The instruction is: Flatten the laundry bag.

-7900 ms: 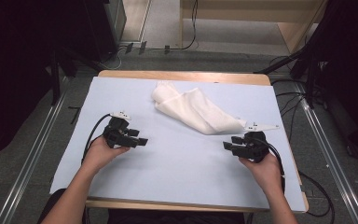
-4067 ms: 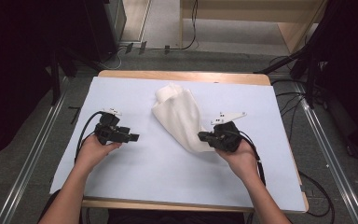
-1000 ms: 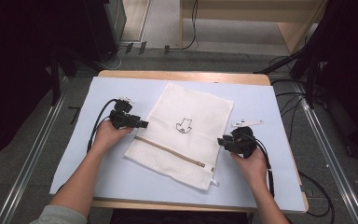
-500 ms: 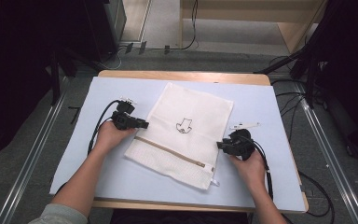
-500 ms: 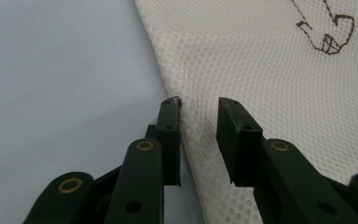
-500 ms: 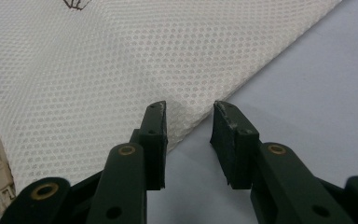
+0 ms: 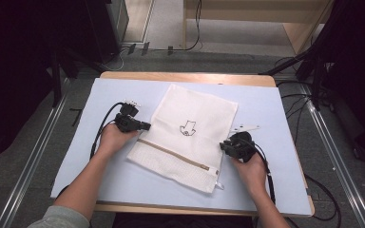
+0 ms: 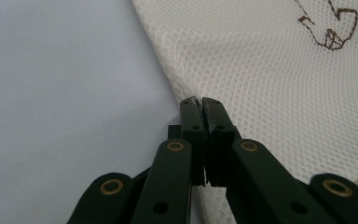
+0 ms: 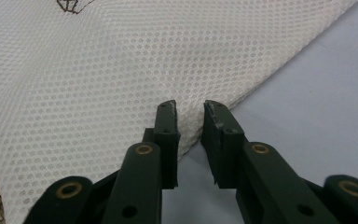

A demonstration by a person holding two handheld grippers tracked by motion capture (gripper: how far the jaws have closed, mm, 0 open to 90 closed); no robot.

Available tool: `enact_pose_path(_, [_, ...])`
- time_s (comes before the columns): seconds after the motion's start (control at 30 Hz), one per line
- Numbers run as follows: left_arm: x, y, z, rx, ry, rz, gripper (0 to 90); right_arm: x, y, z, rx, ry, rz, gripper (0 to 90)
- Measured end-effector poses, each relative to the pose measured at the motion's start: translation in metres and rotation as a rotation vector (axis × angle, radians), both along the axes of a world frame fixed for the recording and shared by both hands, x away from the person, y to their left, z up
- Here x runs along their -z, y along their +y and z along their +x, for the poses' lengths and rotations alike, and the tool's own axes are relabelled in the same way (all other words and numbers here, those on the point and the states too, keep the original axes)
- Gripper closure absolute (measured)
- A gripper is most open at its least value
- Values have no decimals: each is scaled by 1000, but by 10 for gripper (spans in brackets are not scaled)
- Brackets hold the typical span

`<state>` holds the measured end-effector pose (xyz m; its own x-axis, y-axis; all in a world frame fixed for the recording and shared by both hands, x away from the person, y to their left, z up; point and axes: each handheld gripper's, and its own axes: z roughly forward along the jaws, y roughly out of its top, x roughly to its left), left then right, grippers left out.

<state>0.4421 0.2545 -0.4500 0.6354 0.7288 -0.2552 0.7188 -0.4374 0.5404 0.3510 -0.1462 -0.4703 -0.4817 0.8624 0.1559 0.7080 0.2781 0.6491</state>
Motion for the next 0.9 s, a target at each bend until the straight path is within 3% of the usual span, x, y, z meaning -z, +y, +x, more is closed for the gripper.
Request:
enact_pose_path(0.03, [-1, 0, 0, 2, 0, 3, 897, 0, 1, 0, 2, -3, 6, 841])
enact_pose_path(0.13, [-2, 0, -1, 9, -6, 5, 897, 0, 4, 1, -11, -4, 5, 888])
enact_pose_path(0.27, [-6, 4, -2, 1, -11, -29, 898, -2, 5, 3, -18, 0, -7, 891])
enact_pose_path(0.43, [-9, 7, -7, -9, -3, -35, 898, -6, 4, 9, -28, -6, -1, 892])
enact_pose_path(0.67, [-16, 13, -21, -26, -23, -57, 897, -11, 3, 24, -51, -16, 4, 890])
enact_pose_path(0.77, [-18, 15, -29, -30, -24, -47, 897, -14, 2, 32, -66, -22, 26, 889])
enact_pose_path(0.9, [-19, 15, -36, -34, -29, -50, 896, -14, 1, 38, -75, -7, 27, 888])
